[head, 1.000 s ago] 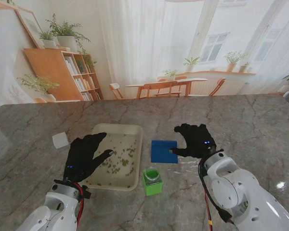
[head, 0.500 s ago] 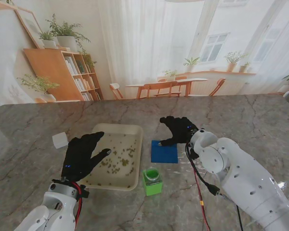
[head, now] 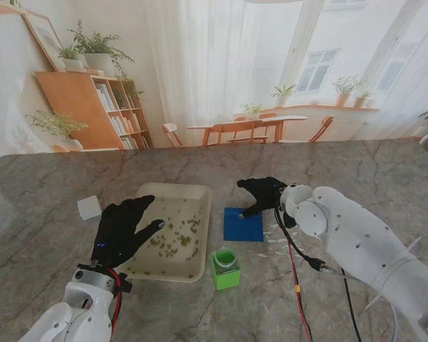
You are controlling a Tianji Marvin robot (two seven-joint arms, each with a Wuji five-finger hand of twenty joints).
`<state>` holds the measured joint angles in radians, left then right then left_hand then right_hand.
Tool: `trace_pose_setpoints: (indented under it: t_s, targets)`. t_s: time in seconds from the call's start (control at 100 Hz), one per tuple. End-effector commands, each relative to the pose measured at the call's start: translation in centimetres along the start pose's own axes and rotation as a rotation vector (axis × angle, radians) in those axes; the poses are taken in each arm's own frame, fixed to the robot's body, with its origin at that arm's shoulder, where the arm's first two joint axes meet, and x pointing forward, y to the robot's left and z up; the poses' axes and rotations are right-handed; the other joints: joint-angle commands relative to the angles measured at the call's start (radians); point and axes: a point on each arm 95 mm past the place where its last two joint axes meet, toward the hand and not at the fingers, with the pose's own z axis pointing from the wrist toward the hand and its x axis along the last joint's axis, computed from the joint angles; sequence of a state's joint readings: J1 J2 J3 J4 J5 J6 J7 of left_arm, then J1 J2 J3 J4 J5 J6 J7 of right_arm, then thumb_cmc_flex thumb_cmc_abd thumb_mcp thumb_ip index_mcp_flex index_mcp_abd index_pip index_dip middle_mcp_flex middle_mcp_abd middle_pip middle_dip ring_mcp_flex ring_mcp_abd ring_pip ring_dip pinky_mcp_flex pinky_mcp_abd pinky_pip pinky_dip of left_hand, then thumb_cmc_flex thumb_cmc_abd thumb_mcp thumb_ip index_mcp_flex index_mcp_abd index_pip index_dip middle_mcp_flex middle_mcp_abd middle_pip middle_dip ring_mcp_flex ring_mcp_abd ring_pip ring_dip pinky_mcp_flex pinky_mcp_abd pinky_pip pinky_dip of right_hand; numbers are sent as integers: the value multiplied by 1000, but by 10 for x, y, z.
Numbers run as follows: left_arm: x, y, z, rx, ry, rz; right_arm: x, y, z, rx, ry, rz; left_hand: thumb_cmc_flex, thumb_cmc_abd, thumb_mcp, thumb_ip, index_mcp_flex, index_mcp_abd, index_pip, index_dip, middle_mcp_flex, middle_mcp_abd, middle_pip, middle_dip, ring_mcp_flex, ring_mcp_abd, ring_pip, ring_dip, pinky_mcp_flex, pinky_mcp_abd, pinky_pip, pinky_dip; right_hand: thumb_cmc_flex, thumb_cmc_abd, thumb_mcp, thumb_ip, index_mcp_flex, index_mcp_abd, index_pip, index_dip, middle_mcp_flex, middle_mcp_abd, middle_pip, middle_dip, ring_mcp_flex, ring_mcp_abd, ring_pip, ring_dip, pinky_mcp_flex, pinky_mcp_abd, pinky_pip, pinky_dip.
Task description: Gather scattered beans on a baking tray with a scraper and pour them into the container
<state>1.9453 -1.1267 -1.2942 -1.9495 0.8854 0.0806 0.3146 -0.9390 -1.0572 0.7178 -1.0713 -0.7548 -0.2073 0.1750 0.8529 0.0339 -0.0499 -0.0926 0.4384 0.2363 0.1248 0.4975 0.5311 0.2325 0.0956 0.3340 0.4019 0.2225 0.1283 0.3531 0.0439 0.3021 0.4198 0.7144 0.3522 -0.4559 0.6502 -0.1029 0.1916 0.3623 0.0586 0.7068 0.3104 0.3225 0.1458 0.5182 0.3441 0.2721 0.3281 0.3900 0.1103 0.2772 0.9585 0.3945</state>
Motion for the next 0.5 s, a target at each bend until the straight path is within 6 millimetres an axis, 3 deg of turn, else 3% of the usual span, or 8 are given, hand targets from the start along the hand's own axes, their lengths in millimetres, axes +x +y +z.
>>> trace_pose_setpoints:
  t_s: [0.0,0.49]
  targets:
    - [0,3,0,-11,-8,-5,-2,-7,2,25,-4,-9,29,39,9,60,13,-9,7,15,2,-22,-3,15,5,-9,7,2,-5,7,-11,15,-16,4,20,15,-13,29,-14,1,-2,3,-15,-13,-22,8,-4,-16,-14,-15,-9,-17]
    - [-8,11,18,-84,-29,-29,-5,-23,22,67,20,-31,29,39,9,60,10,-12,6,14,-1,-23,-4,15,4,-11,7,2,-6,5,-12,14,-3,-25,77,9,26,18,7,12,35,-9,40,-2,16,-6,66,1,9,-12,57,-63]
